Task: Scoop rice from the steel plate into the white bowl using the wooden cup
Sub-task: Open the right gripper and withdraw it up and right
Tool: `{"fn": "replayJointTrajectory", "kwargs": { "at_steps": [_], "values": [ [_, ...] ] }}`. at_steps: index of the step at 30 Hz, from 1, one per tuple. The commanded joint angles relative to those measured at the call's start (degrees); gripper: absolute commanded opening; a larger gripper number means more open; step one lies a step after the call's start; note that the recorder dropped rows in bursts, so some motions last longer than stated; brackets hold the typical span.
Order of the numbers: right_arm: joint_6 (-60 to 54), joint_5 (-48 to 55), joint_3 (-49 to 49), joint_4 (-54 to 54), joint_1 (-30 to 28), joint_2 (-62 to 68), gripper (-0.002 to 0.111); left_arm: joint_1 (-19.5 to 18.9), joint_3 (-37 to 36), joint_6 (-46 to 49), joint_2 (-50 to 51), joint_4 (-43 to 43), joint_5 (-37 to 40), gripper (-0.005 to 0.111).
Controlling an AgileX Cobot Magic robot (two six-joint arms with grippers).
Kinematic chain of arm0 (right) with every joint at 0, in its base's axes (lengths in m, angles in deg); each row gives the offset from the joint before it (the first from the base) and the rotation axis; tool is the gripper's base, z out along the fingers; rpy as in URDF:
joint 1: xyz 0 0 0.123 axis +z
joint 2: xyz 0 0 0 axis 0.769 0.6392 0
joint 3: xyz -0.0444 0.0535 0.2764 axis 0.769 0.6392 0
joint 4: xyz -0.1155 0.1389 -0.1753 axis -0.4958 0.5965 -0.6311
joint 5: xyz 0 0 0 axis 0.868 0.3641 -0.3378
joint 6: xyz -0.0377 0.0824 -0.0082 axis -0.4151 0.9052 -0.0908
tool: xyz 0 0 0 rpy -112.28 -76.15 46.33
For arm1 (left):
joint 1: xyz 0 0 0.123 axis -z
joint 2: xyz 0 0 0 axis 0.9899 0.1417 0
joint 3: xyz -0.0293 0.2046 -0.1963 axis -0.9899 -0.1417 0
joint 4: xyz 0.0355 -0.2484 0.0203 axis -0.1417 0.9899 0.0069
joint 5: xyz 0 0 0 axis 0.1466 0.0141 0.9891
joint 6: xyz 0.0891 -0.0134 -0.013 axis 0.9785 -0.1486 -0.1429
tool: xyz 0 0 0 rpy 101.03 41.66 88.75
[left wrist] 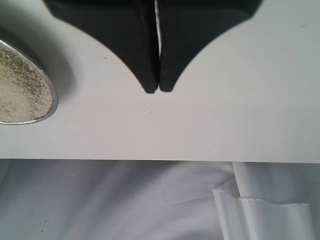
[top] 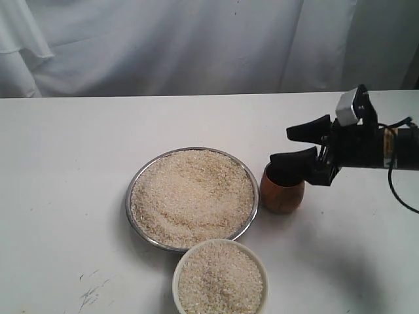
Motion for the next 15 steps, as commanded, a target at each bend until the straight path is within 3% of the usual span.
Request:
{"fn": "replayJointTrajectory", "kwargs": {
  "at_steps": [1,6,10,12,15],
  "values": [
    [0.18,5.49,4.58,7.54,0.0,-9.81,0.072,0.09,-0.26,-0.18,-0.29,0.04,-0.36,0.0],
    [0.44,13.1,12.96,21.37,1.84,-25.14,0.04,0.09,-0.26,-0.18,-0.29,0.04,-0.36,0.0],
    [0.68,26.66,18.52,33.41,5.05,-36.08,0.008,0.09,-0.26,-0.18,-0.29,0.04,-0.36,0.0],
    [0.68,32.18,20.33,38.97,6.4,-39.84,0.0,0.09,-0.26,-0.18,-0.29,0.04,-0.36,0.0],
    [-2.86,39.44,22.06,47.59,8.5,-45.13,0.0,0.09,-0.26,-0.18,-0.29,0.04,-0.36,0.0]
  ]
}}
